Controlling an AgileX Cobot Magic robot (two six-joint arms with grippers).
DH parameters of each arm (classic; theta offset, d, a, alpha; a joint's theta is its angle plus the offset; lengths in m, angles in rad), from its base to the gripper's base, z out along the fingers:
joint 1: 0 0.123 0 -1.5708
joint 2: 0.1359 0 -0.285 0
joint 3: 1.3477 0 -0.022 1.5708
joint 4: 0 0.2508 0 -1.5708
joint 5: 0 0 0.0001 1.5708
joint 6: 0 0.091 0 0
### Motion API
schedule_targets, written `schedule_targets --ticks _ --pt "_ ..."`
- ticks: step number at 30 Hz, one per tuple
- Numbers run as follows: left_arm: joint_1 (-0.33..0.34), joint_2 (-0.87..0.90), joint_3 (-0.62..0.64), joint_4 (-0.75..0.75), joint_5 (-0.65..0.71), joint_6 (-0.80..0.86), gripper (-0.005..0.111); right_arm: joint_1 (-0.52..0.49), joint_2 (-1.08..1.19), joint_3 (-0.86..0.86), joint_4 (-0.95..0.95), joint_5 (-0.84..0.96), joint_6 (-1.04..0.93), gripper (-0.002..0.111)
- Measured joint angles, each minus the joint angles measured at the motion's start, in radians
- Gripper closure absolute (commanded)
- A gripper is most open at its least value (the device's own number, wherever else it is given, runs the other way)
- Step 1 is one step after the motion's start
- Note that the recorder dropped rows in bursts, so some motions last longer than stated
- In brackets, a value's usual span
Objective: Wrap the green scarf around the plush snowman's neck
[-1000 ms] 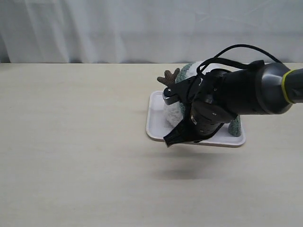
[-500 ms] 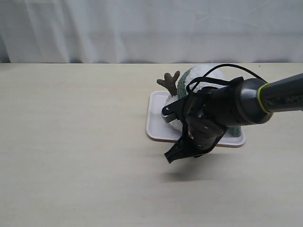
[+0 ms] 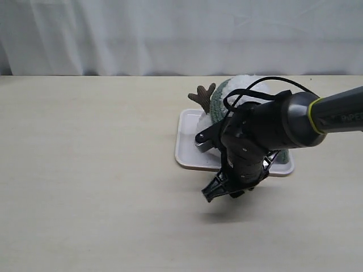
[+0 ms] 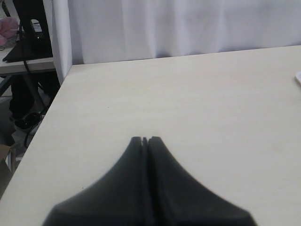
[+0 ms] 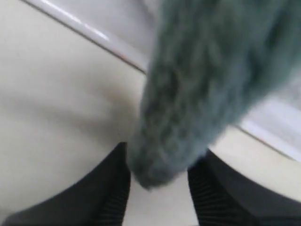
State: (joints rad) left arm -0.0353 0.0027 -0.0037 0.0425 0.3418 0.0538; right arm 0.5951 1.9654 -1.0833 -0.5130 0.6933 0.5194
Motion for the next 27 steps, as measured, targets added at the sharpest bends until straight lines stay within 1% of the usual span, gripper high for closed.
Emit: schedule_targets --ticks 3,5,9,13,15,16,17,19,21,23,24,26,27 --pt "0.000 0.000 0.000 0.000 0.000 0.000 0.107 0.000 0.000 -0.016 0.041 0.120 -0.042 0.050" --pt "0.000 0.000 0.000 0.000 0.000 0.000 0.107 0.000 -0.014 -0.022 0.050 0.173 -0.056 0.050" --pt "0.000 0.000 0.000 0.000 0.000 0.000 0.107 0.000 -0.086 -0.026 0.093 0.194 -0.089 0.051" --pt "0.000 0.000 0.000 0.000 0.000 0.000 0.107 0.000 -0.196 -0.026 0.148 0.160 -0.135 0.056" --pt "0.000 0.000 0.000 0.000 0.000 0.000 0.107 0.000 -0.263 -0.026 0.152 0.103 -0.139 0.063" --pt "0.000 0.000 0.000 0.000 0.000 0.000 0.107 0.000 -0.291 -0.027 0.154 0.071 -0.141 0.070" --pt "0.000 0.000 0.000 0.000 0.000 0.000 0.107 0.000 -0.325 -0.027 0.154 0.023 -0.141 0.080" --pt "0.000 0.000 0.000 0.000 0.000 0.000 0.107 0.000 -0.378 -0.028 0.154 -0.077 -0.124 0.104" --pt "0.000 0.000 0.000 0.000 0.000 0.000 0.107 0.000 -0.412 -0.044 0.154 -0.175 -0.119 0.104" --pt "0.000 0.000 0.000 0.000 0.000 0.000 0.107 0.000 -0.416 -0.082 0.154 -0.203 -0.119 0.104" --pt "0.000 0.000 0.000 0.000 0.000 0.000 0.107 0.000 -0.408 -0.110 0.154 -0.200 -0.117 0.104" --pt "0.000 0.000 0.000 0.000 0.000 0.000 0.107 0.000 -0.349 -0.215 0.144 -0.132 -0.112 0.104" --pt "0.000 0.000 0.000 0.000 0.000 0.000 0.107 0.000 -0.297 -0.291 0.118 -0.063 -0.098 0.104"
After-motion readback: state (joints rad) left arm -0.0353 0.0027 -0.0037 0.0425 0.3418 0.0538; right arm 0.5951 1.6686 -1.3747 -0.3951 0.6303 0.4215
